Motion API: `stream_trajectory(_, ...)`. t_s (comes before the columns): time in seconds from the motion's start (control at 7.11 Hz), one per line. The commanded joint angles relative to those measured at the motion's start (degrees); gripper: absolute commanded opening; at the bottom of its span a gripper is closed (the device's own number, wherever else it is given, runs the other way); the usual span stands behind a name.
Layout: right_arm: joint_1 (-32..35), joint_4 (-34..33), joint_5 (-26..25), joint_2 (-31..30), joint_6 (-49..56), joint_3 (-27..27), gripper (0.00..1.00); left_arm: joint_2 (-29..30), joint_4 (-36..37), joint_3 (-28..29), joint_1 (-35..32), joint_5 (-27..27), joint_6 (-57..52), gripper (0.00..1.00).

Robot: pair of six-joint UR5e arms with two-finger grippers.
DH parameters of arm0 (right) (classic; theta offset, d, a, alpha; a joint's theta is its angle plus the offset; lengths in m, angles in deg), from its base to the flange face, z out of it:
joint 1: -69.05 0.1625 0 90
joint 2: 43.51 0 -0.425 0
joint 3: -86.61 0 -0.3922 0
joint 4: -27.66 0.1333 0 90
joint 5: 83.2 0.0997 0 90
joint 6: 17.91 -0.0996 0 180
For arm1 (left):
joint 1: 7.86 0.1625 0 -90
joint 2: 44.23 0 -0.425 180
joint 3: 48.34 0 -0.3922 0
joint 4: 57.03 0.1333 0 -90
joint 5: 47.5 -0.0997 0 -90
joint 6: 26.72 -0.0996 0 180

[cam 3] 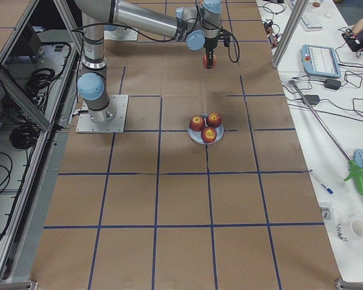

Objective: Transfer apple from basket to plate
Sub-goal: 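Lift the apple with the right gripper and carry it over the white plate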

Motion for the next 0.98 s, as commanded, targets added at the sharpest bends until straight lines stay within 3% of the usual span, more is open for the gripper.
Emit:
stream_trajectory(0.0,-13.0,0.1,0.1,-4.6,15.1,5.0,0.49,0.1,0.0,-0.1,-0.1,-0.1,0.3,0.99)
stream_trajectory(0.42,-24.7,-6.0,0.6,-2.6,31.2,7.5,0.49,0.3,0.0,0.0,-0.1,-0.1,0.4,0.99)
stream_trajectory(0.84,-25.3,-9.7,1.2,1.9,33.0,8.7,0.49,0.2,0.0,0.0,-0.1,-0.1,0.4,0.99)
